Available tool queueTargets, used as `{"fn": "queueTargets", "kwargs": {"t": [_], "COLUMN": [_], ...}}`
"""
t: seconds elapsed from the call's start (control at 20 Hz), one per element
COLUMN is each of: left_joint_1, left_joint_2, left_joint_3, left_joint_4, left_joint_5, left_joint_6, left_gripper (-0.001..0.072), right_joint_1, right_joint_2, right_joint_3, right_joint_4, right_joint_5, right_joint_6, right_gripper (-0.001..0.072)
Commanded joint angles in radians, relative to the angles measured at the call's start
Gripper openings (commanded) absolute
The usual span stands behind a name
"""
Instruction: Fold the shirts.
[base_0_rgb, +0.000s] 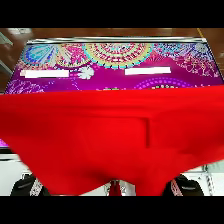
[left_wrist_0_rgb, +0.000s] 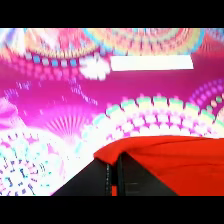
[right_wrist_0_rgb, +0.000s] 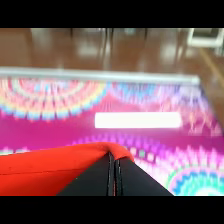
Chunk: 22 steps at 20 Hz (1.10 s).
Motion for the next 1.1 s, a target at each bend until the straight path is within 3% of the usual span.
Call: {"fn": "queueTargets", "kwargs": {"t": [0.0,0.1,0.25,0.35,0.5,0.75,0.85,1.05], "left_joint_1": [0.001,0.001,-0.003,-0.027,-0.101,-0.198,-0.213,-0.21], "left_joint_2": [-0.012,-0.062,-0.207,-0.33,-0.547,-0.826,-0.906,-1.011], "left_joint_3": [-0.24,-0.359,-0.489,-0.52,-0.492,-0.438,-0.437,-0.437], "left_joint_4": [0.007,0.01,0.002,0.002,0.002,0.001,0.002,0.002], "left_joint_5": [0.075,0.137,0.225,0.331,0.55,0.837,0.932,0.986], "left_joint_6": [0.042,0.042,0.068,0.106,0.235,0.234,0.234,0.233], "left_gripper": [0.0036,0.0036,0.0037,0.0037,0.0037,0.0038,0.0038,0.0038], "right_joint_1": [0.0,0.001,0.001,0.017,0.074,0.158,0.169,0.168], "right_joint_2": [-0.137,-0.233,-0.38,-0.472,-0.638,-0.873,-0.95,-1.057], "right_joint_3": [-0.06,-0.17,-0.384,-0.496,-0.554,-0.554,-0.554,-0.554], "right_joint_4": [-0.007,0.001,0.056,0.101,0.098,0.101,0.102,0.128], "right_joint_5": [0.145,0.111,-0.056,-0.254,-0.603,-0.954,-1.027,-1.006], "right_joint_6": [0.0,0.006,0.028,0.026,0.019,0.036,0.074,0.125], "right_gripper": [0.0062,0.0062,0.0062,0.0062,0.0063,0.0063,0.0064,0.0063]}}
